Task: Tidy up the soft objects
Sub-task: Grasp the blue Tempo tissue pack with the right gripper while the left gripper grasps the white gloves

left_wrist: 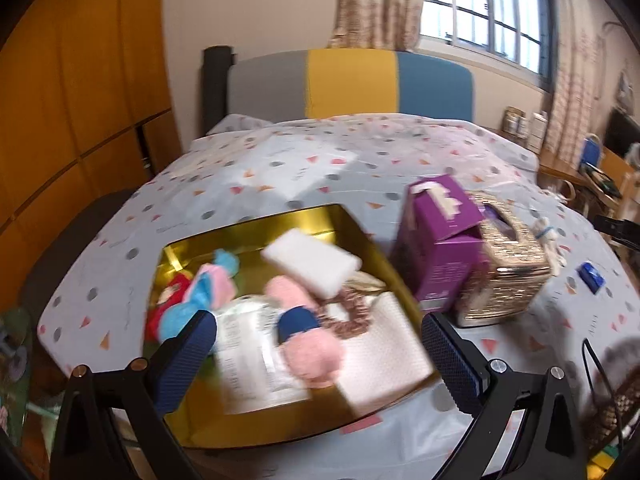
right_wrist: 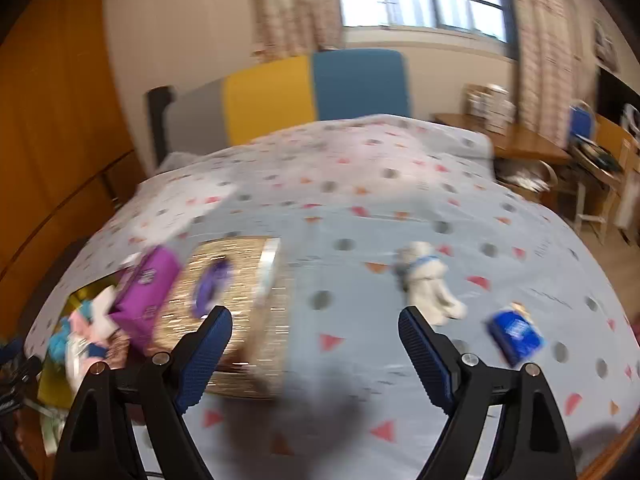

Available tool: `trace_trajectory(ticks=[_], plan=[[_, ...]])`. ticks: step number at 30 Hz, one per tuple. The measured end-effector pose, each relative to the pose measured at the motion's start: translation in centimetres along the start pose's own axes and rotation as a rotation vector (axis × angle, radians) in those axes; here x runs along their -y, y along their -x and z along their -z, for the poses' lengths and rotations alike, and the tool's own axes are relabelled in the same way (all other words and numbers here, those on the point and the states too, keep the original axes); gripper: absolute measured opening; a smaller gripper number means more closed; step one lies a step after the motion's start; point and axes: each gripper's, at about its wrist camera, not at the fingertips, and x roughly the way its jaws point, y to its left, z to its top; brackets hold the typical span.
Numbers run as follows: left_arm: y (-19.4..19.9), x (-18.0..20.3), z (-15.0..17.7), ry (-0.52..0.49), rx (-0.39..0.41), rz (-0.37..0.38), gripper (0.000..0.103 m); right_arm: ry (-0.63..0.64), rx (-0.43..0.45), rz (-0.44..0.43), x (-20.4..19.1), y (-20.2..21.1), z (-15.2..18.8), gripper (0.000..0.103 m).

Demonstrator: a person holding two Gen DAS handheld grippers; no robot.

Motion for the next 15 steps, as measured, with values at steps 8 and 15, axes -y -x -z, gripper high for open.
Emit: trace_trajectory(ticks=[8, 15], plan=[[1.2, 5.1, -2.6, -0.122, 0.065, 0.160, 0.103, -0.245, -0.063, 0.150, 10.2, -1.1, -0.3, 0.087], [1.1, 9.5, -5.2, -0.187, 0.078, 0.324, 0.103, -0.402, -0.267, 0.182, 19.0, -4.8, 0.1, 0.087]])
